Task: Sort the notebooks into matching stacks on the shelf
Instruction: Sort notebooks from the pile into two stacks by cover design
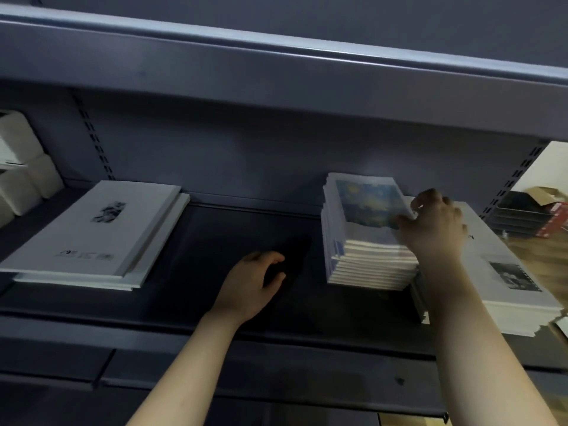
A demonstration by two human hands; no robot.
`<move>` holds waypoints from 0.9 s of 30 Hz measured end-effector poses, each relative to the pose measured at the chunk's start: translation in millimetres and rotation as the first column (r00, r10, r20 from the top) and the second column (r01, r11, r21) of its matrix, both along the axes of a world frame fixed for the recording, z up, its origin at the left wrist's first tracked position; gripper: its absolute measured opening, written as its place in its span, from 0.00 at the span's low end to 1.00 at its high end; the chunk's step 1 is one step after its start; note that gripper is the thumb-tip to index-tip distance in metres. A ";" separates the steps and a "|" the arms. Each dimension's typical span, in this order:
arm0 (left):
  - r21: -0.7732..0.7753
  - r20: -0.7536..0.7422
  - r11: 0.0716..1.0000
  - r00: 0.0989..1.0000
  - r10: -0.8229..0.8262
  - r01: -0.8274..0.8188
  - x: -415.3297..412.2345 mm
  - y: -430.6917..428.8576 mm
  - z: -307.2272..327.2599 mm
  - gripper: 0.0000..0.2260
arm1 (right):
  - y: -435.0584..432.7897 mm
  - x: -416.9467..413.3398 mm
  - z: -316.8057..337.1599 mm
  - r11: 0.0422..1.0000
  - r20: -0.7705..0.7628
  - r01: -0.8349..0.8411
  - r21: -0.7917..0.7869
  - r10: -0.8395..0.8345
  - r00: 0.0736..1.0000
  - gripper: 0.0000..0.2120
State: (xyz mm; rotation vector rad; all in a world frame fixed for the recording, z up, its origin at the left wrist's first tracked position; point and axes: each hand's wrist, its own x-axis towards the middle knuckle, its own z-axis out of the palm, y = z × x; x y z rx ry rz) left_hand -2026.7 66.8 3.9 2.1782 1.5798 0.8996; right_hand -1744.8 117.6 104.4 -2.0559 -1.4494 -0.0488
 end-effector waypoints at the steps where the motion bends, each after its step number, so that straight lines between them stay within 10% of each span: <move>1: 0.024 -0.008 0.999 1.000 0.028 -0.028 -8.0 -0.6 3.0 0.14 | -1.9 -6.7 2.1 0.999 -0.016 -0.042 -0.012 0.042 0.999 0.16; 9: 0.139 -0.233 0.890 0.859 0.456 -0.435 -101.6 -2.5 26.6 0.15 | -22.2 -97.7 11.6 0.901 -0.070 -0.432 -0.027 0.430 0.900 0.03; 18: -0.197 -0.548 0.621 0.610 0.572 -0.759 -173.8 -6.5 32.3 0.41 | -35.1 -160.3 -30.8 0.816 -0.257 -0.559 -0.147 0.515 0.818 0.03; 27: -0.053 -0.674 0.722 0.558 0.484 -0.690 -177.6 3.6 53.9 0.15 | -45.1 -166.9 -65.0 0.818 -0.322 -0.519 -0.247 0.436 0.840 0.02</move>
